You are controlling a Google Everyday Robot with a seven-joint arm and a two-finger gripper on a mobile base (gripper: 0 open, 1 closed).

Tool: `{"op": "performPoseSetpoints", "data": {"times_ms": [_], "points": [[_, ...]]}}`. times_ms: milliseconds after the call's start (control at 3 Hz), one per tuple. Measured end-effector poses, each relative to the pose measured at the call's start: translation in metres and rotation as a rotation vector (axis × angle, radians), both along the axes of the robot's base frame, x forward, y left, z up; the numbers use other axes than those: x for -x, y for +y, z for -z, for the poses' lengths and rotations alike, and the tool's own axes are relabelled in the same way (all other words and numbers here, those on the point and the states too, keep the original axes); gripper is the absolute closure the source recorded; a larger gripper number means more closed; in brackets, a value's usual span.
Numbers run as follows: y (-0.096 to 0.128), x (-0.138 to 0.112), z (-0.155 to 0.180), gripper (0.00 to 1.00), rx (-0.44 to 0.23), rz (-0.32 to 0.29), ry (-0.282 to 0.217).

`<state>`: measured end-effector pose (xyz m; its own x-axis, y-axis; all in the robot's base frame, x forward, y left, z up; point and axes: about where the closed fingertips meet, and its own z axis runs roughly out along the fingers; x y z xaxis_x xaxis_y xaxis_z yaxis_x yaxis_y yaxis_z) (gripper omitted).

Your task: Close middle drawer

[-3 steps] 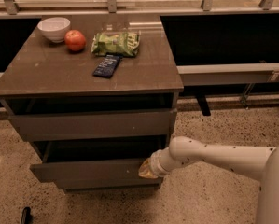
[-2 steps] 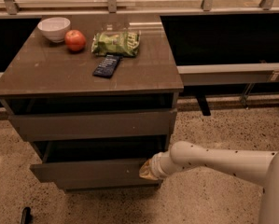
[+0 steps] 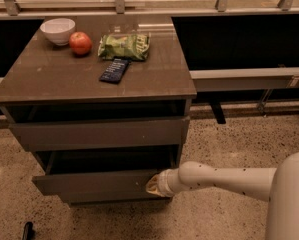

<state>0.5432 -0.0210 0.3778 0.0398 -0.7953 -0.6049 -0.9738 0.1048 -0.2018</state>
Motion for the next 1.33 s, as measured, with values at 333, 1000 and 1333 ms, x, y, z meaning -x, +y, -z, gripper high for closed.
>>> {"op": "performPoseSetpoints", "data": {"times_ms": [333, 1000, 1333], "points": [[0.004, -0.015, 0.001, 1.00, -0.015, 0.002, -0.045], [0.010, -0.050, -0.006, 1.00, -0.051, -0.004, -0.111], [0.009, -0.055, -0.006, 1.00, -0.067, -0.009, -0.109]]}}
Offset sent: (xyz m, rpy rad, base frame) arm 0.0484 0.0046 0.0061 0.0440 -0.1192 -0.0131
